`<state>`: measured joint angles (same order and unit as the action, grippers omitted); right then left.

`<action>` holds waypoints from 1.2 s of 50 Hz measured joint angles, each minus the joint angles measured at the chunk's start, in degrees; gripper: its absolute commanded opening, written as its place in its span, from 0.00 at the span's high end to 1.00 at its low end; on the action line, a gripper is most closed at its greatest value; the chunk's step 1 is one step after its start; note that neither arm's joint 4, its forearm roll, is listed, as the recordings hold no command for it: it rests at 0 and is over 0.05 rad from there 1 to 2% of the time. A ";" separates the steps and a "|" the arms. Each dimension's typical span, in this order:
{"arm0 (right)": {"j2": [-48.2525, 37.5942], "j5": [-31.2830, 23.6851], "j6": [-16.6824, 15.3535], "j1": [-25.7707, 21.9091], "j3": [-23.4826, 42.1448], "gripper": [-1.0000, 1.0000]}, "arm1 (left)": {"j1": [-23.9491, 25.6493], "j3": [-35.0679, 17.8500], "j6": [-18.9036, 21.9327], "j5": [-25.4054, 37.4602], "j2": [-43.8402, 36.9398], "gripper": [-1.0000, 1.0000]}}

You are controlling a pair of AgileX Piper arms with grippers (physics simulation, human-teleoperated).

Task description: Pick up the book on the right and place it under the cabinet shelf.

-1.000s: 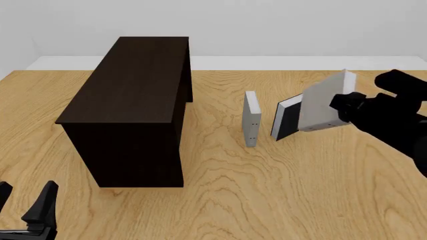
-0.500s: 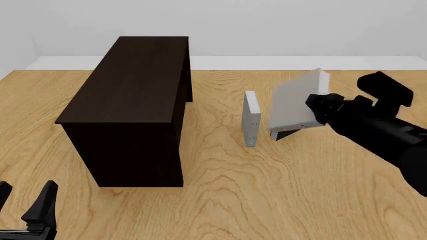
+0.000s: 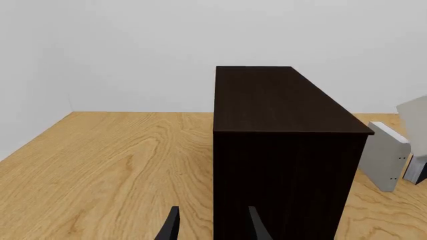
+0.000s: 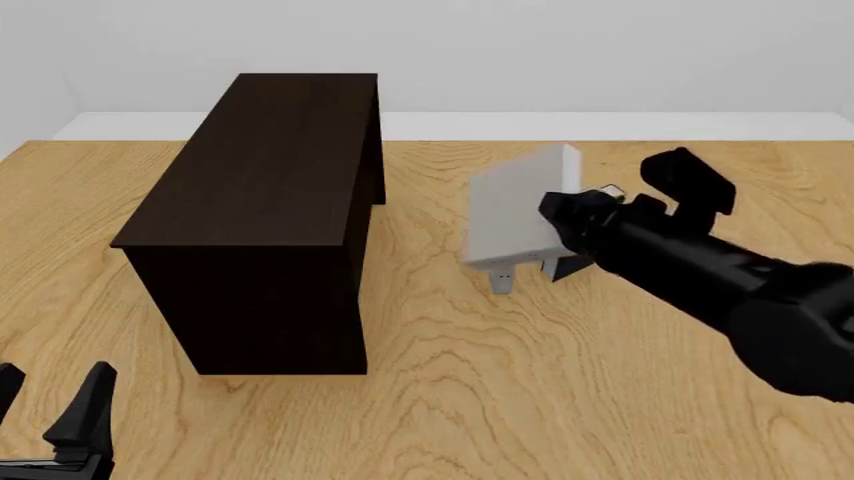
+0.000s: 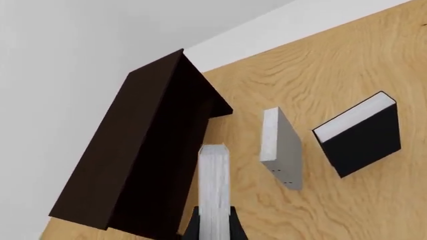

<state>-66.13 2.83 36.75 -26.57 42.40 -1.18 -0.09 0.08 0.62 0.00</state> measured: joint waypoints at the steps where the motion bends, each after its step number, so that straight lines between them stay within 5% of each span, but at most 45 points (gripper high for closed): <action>1: -0.35 0.20 0.12 -0.33 0.17 1.00 | 0.00 0.00 0.00 0.00 0.00 0.00; 36: -16.97 12.40 5.24 -7.73 2.95 1.00 | -0.01 -0.11 0.03 0.05 0.00 0.00; 60: -24.64 24.69 11.67 -9.02 -0.41 1.00 | -0.01 -0.13 0.03 0.05 0.00 0.00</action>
<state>-90.77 27.51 48.42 -35.60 41.99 -1.18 -0.21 0.10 0.68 0.00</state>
